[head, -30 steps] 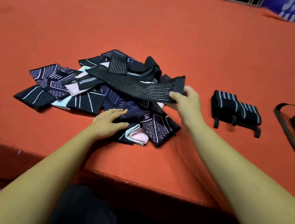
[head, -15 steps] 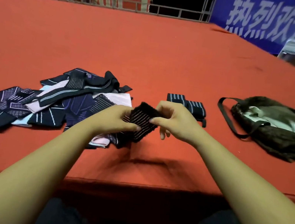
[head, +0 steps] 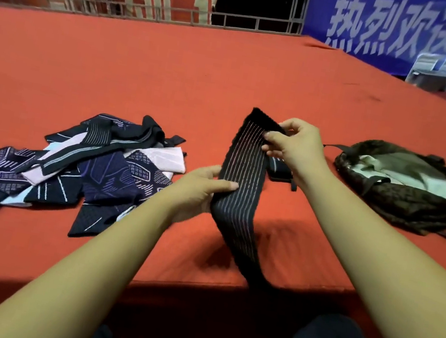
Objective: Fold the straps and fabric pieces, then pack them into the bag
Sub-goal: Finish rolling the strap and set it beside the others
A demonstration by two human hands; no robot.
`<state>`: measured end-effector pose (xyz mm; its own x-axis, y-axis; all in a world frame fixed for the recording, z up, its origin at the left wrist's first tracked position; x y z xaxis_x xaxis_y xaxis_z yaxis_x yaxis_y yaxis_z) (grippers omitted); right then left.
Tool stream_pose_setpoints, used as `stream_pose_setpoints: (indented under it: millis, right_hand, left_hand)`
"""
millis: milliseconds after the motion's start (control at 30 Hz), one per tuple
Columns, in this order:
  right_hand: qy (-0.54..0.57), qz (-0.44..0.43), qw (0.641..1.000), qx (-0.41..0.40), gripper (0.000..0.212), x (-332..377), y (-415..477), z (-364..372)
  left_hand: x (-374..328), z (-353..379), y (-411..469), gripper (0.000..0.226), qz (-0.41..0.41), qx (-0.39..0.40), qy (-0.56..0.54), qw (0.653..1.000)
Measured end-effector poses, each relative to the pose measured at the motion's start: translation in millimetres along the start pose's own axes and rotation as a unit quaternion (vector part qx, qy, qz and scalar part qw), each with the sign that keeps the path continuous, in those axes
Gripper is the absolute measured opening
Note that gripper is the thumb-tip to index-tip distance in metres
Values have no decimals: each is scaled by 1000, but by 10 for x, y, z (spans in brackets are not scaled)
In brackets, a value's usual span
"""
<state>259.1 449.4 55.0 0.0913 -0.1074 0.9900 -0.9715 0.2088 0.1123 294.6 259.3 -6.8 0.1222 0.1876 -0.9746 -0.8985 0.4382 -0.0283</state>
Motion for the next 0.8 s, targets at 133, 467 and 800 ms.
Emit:
stream_pose_setpoints:
  millis: [133, 467, 800]
  right_hand:
    - [-68, -46, 997, -3, 26, -35, 17, 54]
    - [-158, -148, 970, 115, 25, -641, -401, 176]
    - [-264, -222, 931, 117, 23, -1192, -691, 278]
  left_hand:
    - [199, -14, 6, 22, -71, -34, -150, 986]
    - [498, -211, 95, 41, -116, -107, -284, 946]
    - [551, -241, 181, 37, -101, -141, -263, 949]
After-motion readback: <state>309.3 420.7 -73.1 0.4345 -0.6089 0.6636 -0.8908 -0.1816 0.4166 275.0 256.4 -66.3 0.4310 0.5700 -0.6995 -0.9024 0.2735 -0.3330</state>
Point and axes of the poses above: each hand's wrist, its own y-axis towards the middle knuckle, its own z-axis out of the palm, x = y × z, the point moved 1 cm from there along y, towards the middle knuckle, and after that the axes turned 6 degrees about z, right-handed, at the moved point
